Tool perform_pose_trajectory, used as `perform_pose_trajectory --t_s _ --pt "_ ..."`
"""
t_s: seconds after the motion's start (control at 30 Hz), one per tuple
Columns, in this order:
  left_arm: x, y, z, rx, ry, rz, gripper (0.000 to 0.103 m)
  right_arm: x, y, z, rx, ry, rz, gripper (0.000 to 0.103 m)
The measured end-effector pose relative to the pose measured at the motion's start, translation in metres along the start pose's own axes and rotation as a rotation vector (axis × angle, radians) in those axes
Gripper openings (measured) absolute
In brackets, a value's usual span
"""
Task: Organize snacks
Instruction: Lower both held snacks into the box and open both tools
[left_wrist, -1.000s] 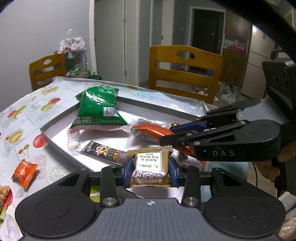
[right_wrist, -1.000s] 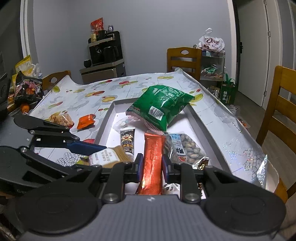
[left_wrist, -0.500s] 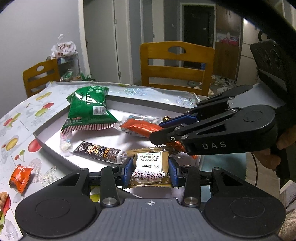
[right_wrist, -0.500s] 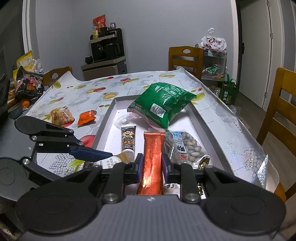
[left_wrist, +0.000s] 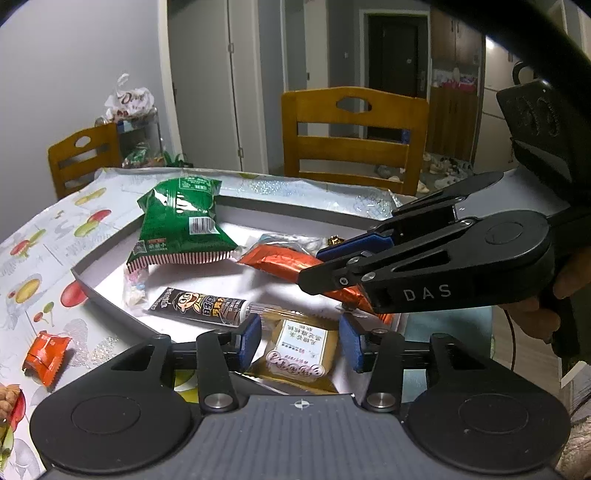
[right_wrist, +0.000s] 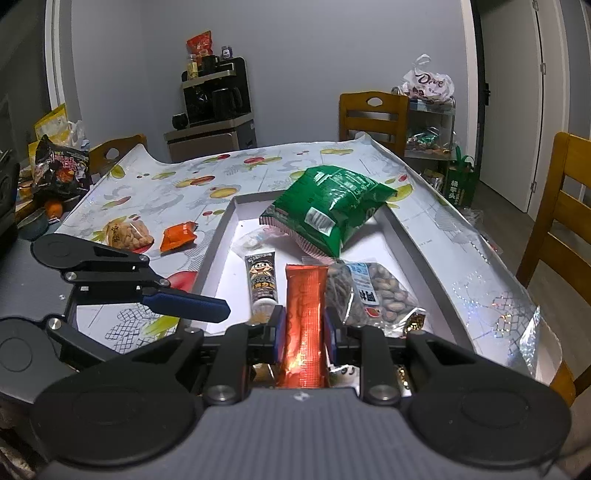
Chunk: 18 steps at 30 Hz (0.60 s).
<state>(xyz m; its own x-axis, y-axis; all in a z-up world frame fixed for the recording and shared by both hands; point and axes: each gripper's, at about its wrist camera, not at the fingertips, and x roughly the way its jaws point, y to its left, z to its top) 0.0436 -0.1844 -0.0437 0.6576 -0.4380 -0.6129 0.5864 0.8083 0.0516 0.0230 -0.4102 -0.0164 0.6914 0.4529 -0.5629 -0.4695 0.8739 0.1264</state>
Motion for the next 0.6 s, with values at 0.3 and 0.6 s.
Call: perform_pose_trajectory --t_s 0.3,0.6 --pt "-0.0022 0.0004 -0.0008 0.001 -0.01 0.0 0.053 -0.0026 0.0036 0.0004 -0.006 -0.005 0.005 0.021" --pt "-0.0057 0.0026 -0.002 -0.01 -0.024 0.01 0.069 -0.0036 0.0035 0.0025 0.013 0.002 0.001 0.026"
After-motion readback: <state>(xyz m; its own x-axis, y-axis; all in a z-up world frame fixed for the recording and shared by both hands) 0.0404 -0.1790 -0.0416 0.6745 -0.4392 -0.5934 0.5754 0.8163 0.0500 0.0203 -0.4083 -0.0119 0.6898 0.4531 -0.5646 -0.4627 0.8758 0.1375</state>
